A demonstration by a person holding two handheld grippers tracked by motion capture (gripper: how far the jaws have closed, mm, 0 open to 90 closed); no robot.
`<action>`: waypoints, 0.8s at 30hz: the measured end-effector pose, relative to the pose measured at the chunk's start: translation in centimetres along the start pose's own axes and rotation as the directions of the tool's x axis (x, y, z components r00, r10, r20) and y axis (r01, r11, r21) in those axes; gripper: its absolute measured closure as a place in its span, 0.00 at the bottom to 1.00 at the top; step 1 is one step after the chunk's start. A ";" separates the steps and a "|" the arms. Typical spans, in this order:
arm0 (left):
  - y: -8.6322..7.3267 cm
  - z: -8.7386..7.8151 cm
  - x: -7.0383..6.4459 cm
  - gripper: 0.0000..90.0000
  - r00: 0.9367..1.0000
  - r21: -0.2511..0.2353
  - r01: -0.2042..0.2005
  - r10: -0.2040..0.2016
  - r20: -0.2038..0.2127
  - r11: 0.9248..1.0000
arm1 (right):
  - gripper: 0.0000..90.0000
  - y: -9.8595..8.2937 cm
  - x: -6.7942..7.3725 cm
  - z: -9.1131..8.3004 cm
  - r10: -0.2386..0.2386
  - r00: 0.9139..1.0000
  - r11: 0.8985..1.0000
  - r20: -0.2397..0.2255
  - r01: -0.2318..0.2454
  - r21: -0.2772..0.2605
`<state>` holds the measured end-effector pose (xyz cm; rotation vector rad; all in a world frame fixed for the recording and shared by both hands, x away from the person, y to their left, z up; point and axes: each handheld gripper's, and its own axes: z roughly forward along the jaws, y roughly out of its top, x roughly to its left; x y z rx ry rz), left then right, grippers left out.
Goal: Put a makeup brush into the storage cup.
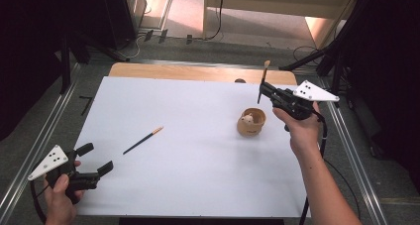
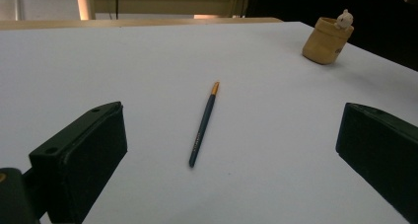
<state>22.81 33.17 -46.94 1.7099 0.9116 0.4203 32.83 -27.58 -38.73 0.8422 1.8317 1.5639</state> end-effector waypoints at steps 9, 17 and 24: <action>0.0 0.0 0.0 0.00 1.000 -0.003 -0.001 0.001 0.002 1.000 | 0.94 -1.2 -0.2 -0.3 0.042 0.998 0.999 0.050 -0.041 -0.020; 0.0 0.0 -0.1 0.00 1.000 -0.003 0.000 0.000 -0.001 1.000 | 0.95 -2.3 -0.2 -0.5 0.063 0.994 0.998 0.086 -0.061 -0.022; 0.0 0.1 0.0 0.00 1.000 -0.004 -0.001 0.001 0.003 1.000 | 0.94 -3.4 -0.2 -0.5 0.083 0.991 0.997 0.100 -0.083 -0.013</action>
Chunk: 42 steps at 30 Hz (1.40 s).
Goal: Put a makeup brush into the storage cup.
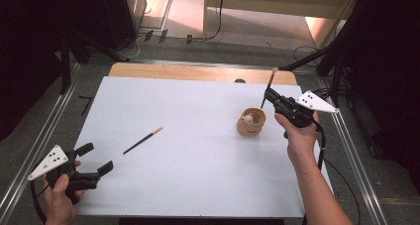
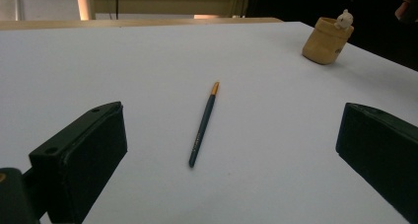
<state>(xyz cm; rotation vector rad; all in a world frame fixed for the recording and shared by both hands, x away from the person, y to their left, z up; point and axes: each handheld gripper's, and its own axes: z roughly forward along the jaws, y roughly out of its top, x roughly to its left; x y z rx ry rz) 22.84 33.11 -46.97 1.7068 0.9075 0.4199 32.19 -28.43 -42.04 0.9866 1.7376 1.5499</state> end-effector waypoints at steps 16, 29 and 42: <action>0.0 -0.1 0.0 0.00 1.000 0.003 0.003 -0.003 -0.004 1.000 | 0.94 -1.9 0.3 0.3 0.026 1.000 1.000 0.004 -0.026 0.004; 0.0 0.0 0.0 0.00 1.000 0.003 0.004 -0.004 -0.002 1.000 | 0.94 -4.0 0.4 0.4 0.058 0.998 0.998 0.013 -0.059 0.027; 0.0 0.0 0.0 0.00 1.000 0.005 0.003 -0.003 -0.003 1.000 | 0.94 -5.2 0.5 0.5 0.069 0.997 0.996 0.019 -0.070 0.054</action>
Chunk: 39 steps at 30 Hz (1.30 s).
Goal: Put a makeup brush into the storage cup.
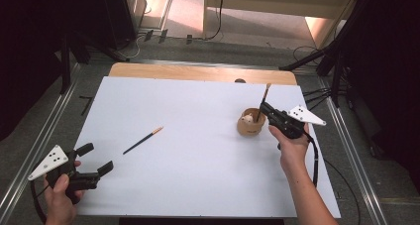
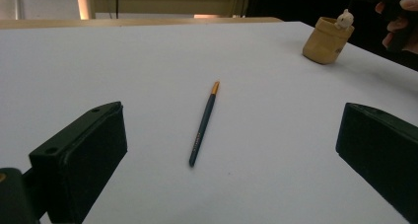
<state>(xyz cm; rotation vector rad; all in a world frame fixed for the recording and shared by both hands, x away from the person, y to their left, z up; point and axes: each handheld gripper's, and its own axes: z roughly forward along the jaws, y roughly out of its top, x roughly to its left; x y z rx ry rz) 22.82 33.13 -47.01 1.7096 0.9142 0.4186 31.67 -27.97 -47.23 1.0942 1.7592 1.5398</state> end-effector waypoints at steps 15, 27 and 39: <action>-0.1 -0.1 0.0 0.00 1.000 -0.002 0.000 0.000 -0.001 1.000 | 0.94 -0.9 0.0 0.4 0.010 1.000 1.000 0.004 -0.010 0.023; 0.0 -0.1 0.0 0.00 1.000 -0.008 0.003 -0.003 -0.002 1.000 | 0.74 -0.7 -0.2 0.1 0.024 1.000 1.000 0.008 -0.024 0.017; -0.1 0.2 -0.1 0.00 1.000 -0.002 0.003 -0.003 0.001 1.000 | 0.16 0.7 0.6 -1.6 0.065 0.997 0.998 0.049 -0.065 0.011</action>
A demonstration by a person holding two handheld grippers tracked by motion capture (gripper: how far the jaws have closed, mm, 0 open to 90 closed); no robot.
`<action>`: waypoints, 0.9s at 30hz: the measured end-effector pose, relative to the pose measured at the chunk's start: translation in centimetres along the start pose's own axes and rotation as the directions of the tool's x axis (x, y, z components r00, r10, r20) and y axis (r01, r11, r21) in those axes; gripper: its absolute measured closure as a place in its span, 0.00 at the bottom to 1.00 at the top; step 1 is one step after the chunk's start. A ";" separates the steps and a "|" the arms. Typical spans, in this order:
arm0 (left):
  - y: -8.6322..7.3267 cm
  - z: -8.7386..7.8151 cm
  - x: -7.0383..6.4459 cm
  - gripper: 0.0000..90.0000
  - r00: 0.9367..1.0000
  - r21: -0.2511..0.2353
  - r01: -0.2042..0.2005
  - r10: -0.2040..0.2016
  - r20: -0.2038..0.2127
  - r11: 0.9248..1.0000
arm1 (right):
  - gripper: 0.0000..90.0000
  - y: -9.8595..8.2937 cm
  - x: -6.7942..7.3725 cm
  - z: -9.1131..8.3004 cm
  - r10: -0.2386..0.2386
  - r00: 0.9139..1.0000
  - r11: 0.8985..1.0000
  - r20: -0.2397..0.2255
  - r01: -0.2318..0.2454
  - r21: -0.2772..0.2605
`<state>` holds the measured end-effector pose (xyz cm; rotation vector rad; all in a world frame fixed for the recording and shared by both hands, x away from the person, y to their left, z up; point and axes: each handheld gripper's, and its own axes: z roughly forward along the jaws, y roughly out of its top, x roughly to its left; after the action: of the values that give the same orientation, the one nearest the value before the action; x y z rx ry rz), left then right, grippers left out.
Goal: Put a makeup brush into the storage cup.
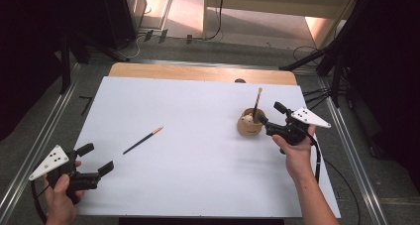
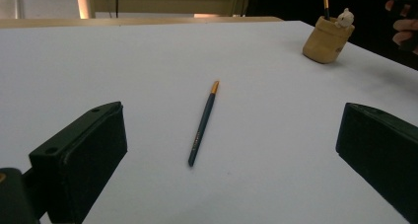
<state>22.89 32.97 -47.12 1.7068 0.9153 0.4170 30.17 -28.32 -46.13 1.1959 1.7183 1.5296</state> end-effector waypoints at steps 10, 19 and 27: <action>0.0 0.5 -0.1 0.00 1.000 0.013 -0.002 0.002 0.000 1.000 | 0.00 -0.9 -0.4 -2.5 -0.054 0.995 0.998 -0.088 0.055 0.008; 0.9 1.0 -0.8 0.00 1.000 0.022 -0.017 0.017 -0.006 1.000 | 0.00 -2.0 -0.8 -3.7 -0.034 0.993 0.999 -0.109 0.034 0.002; 2.5 1.7 -1.2 0.00 0.999 0.042 -0.032 0.033 -0.004 0.999 | 0.00 -1.9 -0.9 -4.3 -0.017 0.994 1.000 -0.112 0.016 -0.009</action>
<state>24.22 30.70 -45.22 1.7615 0.9064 0.4262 26.43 -31.13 -47.18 1.1074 1.7879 1.6197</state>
